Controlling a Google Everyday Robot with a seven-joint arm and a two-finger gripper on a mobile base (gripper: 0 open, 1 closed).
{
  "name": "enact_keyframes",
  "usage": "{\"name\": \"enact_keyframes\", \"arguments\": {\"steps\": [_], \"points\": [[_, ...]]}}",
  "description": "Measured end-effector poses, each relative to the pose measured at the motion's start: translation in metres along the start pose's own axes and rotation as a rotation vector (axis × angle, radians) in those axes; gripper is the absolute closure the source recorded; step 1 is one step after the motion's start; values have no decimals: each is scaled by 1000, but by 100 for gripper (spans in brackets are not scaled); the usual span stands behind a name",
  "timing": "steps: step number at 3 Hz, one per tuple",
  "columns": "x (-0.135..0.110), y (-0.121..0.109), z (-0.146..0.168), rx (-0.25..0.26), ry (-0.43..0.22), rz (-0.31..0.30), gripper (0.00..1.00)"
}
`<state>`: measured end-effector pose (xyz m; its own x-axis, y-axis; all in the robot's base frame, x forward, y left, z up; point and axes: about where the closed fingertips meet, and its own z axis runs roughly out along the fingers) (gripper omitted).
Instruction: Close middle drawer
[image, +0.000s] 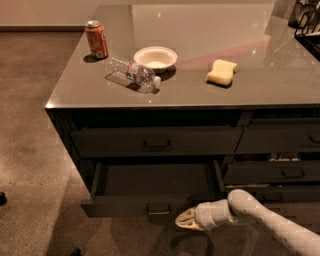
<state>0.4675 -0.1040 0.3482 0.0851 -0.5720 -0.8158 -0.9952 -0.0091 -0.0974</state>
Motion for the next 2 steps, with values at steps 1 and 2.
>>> {"name": "enact_keyframes", "arguments": {"steps": [1, 2], "points": [[3, -10, 15, -15, -13, -9, 100], [2, -24, 28, -24, -25, -27, 100]]}}
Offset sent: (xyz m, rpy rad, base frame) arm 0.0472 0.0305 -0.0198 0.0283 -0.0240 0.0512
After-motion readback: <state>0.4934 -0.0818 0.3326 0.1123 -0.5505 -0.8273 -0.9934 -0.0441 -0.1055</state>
